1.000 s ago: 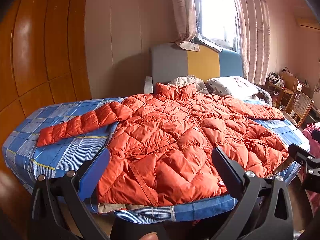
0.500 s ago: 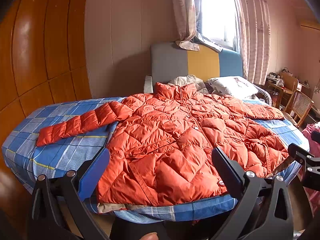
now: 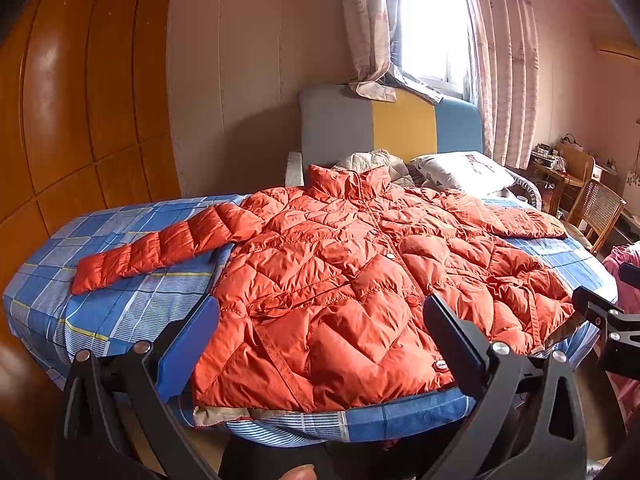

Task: Fold large clothes

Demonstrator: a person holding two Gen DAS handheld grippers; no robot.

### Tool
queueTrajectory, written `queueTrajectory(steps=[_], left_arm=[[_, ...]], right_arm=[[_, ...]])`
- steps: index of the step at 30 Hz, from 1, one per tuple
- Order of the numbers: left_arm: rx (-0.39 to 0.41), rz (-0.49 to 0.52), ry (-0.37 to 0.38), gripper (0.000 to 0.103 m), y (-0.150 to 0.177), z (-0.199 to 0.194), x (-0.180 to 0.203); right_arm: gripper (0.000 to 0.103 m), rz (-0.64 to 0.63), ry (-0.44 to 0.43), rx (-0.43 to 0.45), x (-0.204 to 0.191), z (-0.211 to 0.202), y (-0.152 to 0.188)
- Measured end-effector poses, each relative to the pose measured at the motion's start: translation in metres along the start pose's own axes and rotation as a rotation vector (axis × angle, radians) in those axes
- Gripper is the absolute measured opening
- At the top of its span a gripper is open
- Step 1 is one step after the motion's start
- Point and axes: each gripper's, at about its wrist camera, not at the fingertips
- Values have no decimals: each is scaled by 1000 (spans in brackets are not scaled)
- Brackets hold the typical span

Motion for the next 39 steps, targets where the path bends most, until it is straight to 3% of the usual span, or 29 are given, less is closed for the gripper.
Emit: queueTrajectory(steps=[14, 22, 26, 32, 39], left_arm=[[-19, -13, 0, 101, 6, 3, -4], [-92, -42, 12, 101, 18, 22, -11], [-198, -118, 60, 101, 26, 49, -23], [-216, -95, 56, 101, 17, 85, -20], [-269, -94, 37, 101, 5, 138, -26]], right_arm=[[100, 17, 2, -20, 4, 5, 2], [100, 33, 12, -59, 14, 18, 9], [100, 71, 38, -121, 28, 40, 15], [100, 139, 108, -164, 64, 81, 6], [100, 180, 225, -244, 123, 163, -6]])
Point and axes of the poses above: each gripper's, at about its wrist camera, not at the fingertips, and z roughly the way its jaws point, x to its right, y to its underside, and after that the axes turned 10 degrees about x, right-handed
